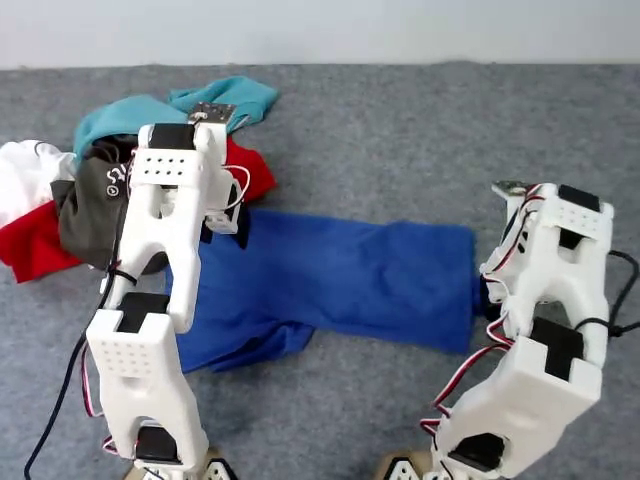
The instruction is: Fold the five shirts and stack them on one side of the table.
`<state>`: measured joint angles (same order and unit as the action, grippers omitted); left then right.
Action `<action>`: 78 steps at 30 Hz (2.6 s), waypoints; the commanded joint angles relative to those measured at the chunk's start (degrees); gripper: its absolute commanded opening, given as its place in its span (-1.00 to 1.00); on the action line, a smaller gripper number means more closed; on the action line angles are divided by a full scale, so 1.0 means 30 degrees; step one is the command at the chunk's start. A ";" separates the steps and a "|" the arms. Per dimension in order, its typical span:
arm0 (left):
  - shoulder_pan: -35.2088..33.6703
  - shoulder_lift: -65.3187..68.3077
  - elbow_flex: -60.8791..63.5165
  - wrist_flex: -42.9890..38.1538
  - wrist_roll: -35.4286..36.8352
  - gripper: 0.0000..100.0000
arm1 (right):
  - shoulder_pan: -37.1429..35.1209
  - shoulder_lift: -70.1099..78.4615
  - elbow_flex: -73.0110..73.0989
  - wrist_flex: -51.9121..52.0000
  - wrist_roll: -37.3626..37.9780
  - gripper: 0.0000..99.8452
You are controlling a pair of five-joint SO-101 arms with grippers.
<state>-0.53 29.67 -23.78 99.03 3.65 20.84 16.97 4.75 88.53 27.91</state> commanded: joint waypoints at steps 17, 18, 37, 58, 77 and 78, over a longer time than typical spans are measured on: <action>-0.0029 -0.1143 -0.0073 0.0469 0.0059 -0.60 | -0.3531 -0.0806 -0.4425 -0.0659 -0.2579 -0.31; -0.0029 -0.1143 -0.0044 0.0469 0.0059 -0.60 | -0.3971 -0.0630 -0.4571 -0.1392 -0.2755 -0.33; 0.0088 -0.1143 0.1099 0.0440 -0.1465 -0.60 | -0.5084 0.4029 -0.4777 -0.6374 -0.3048 -0.50; 0.0117 -0.1143 0.1099 0.0440 -0.1495 -0.60 | -0.5289 0.5143 -0.5919 -0.7018 -0.3077 -1.00; 0.0117 -0.1143 0.1128 0.0440 -0.1495 -0.60 | -0.5172 0.2535 -0.7033 -0.7253 -0.3077 -0.98; 0.0117 -0.1143 0.1245 0.0440 -0.1495 -0.60 | -0.5172 0.2418 -0.7385 -0.7253 -0.3077 -0.98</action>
<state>-0.53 29.67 -20.26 99.03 -0.13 5.54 29.45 -13.19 67.78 19.30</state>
